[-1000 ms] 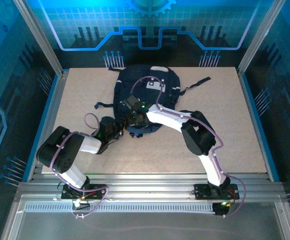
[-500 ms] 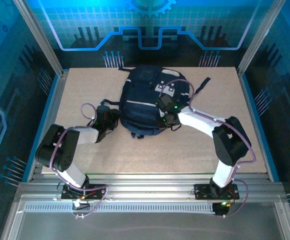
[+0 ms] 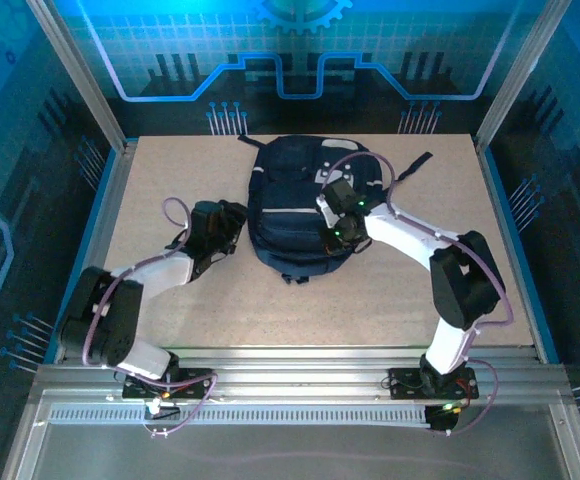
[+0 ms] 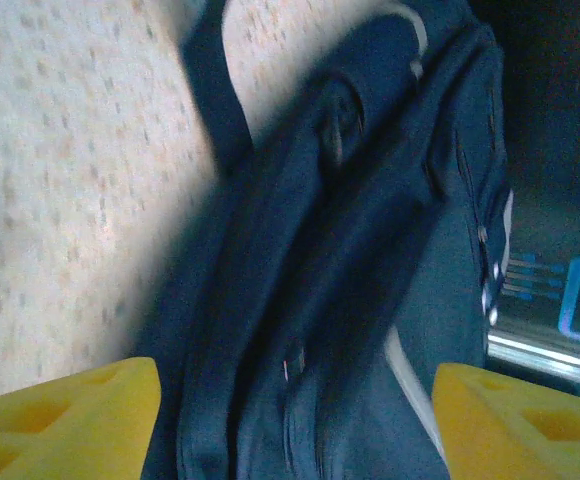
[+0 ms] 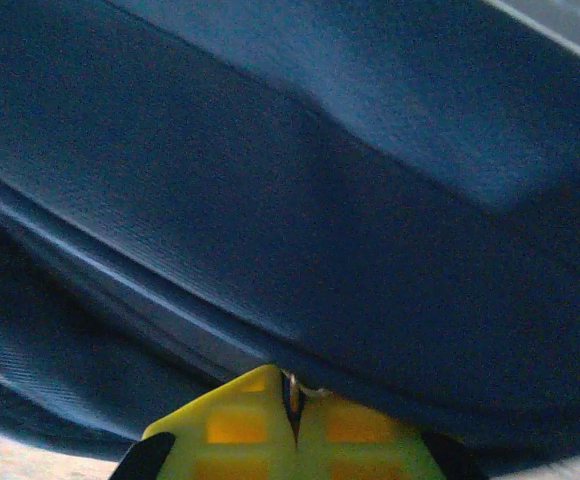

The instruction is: Pack books, pencil case, and school supplies into a backpack

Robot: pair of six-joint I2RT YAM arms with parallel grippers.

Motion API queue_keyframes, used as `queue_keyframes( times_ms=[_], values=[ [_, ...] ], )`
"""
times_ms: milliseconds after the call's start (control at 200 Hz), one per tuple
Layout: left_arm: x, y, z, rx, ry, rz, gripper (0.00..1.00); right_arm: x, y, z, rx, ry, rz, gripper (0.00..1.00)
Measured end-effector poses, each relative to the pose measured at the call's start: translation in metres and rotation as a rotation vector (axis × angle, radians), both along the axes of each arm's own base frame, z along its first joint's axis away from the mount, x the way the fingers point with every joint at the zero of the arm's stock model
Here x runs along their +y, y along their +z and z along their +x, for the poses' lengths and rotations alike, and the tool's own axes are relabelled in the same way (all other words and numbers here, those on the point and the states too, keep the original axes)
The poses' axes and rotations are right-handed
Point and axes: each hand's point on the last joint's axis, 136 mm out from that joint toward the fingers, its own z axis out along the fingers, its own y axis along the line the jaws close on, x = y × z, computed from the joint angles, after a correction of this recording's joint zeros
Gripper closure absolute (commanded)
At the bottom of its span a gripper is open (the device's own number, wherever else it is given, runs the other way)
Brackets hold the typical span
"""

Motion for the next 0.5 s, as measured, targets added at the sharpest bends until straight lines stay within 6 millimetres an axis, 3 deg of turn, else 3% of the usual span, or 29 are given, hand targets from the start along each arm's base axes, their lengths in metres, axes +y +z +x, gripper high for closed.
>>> queue_keyframes(
  times_ms=[80,120,305,390,495],
  values=[
    [-0.012,0.005,-0.016,0.004,-0.037,0.000,0.24,0.023,0.002,0.005,0.021,0.011,0.061,1.00],
    [-0.018,0.005,-0.025,0.015,-0.054,0.001,0.18,0.036,0.002,0.008,0.025,0.025,0.081,1.00],
    [-0.044,-0.010,-0.056,0.102,-0.095,-0.013,0.17,0.097,0.012,0.033,-0.003,0.077,0.171,1.00],
    [-0.051,-0.016,-0.062,0.125,-0.098,-0.022,0.17,0.112,0.019,0.041,-0.009,0.081,0.203,1.00],
    [-0.045,-0.033,-0.059,0.158,-0.060,0.008,0.17,0.122,0.025,0.042,-0.010,0.091,0.227,1.00]
  ],
)
